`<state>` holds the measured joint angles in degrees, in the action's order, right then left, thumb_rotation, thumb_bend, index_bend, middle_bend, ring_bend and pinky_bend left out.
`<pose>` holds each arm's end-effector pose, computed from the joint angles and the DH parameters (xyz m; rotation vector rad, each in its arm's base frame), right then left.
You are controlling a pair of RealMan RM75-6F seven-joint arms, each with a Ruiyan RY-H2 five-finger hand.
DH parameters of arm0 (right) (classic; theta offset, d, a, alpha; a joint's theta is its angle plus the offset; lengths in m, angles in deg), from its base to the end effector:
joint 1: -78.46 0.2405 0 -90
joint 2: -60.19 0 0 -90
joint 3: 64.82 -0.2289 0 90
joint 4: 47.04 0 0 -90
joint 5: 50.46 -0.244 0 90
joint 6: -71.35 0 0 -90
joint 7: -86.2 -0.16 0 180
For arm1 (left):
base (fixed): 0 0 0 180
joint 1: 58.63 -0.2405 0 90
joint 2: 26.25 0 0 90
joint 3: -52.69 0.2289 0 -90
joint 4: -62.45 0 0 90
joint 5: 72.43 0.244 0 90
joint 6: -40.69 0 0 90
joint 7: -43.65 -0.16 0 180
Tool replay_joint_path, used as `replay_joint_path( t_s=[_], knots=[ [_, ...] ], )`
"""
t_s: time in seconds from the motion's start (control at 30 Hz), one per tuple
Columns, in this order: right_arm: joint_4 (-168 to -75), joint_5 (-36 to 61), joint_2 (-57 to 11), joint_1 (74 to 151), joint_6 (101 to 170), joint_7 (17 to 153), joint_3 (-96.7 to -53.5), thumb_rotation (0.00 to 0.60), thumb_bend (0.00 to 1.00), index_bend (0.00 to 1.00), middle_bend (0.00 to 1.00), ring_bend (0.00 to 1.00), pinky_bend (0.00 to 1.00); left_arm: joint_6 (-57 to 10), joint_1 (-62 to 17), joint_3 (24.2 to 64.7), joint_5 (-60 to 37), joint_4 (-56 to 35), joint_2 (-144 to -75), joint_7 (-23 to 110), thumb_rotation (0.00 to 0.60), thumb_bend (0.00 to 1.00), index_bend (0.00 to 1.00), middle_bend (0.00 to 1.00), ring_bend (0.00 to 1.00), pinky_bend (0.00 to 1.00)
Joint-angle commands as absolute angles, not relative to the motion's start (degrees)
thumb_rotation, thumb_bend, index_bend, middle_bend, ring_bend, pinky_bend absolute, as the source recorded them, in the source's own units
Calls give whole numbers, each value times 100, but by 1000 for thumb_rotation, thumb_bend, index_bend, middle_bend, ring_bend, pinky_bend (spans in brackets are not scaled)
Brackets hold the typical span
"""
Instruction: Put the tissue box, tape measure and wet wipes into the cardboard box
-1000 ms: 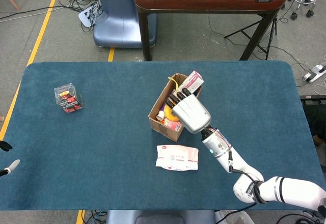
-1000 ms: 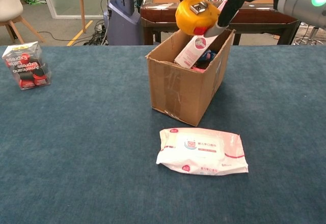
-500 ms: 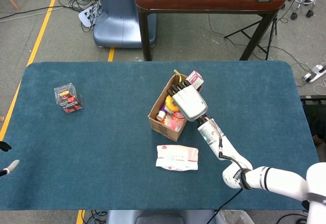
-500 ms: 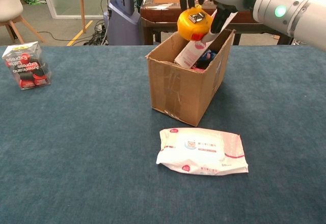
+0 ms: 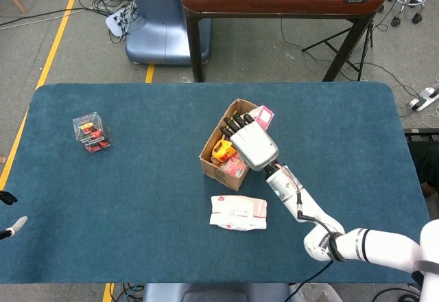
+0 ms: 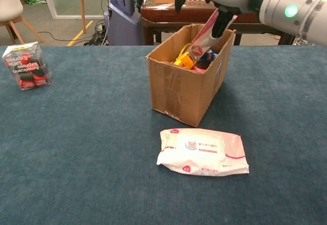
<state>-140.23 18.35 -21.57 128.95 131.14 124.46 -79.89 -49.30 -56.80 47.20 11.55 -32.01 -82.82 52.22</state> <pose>-0.0283 -0.3635 -0.0012 1.9133 -0.3592 1.0035 -0.3089 0.1918 0.1749 -1.2399 -0.8760 -0.9874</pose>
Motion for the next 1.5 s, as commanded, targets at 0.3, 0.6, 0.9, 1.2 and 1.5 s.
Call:
replay_joint_path(
  t_s=[0.3, 0.6, 0.9, 1.2, 1.5],
  knots=[
    [-15220, 3080, -1299, 12184, 13634, 12503, -6984, 600, 0, 301, 226, 200, 329, -4975, -5685, 4711, 1158, -3222, -8319, 5109, 600, 135, 484, 522, 392, 488],
    [-15490, 3785, -1243, 12065, 13477, 12513, -6579, 600, 0, 301, 226, 201, 316, -4965, -5681, 4714, 1150, -3212, -8332, 5066, 600, 135, 484, 522, 392, 487],
    [-15394, 3778, -1548, 12075, 12961, 12669, -6380, 600, 0, 301, 225, 188, 287, -4961, -5691, 4714, 1131, -3210, -8316, 5097, 600, 135, 484, 522, 392, 487],
    [-15417, 3025, -1811, 12230, 12300, 13116, -6416, 600, 0, 301, 180, 136, 213, -4957, -5684, 4695, 1116, -3237, -8281, 5106, 600, 135, 484, 522, 392, 488],
    [-15267, 2767, -2247, 12347, 12001, 13438, -6300, 600, 0, 301, 173, 121, 196, -4871, -5680, 4754, 1125, -3239, -8258, 5042, 600, 135, 484, 519, 390, 487]
  ],
)
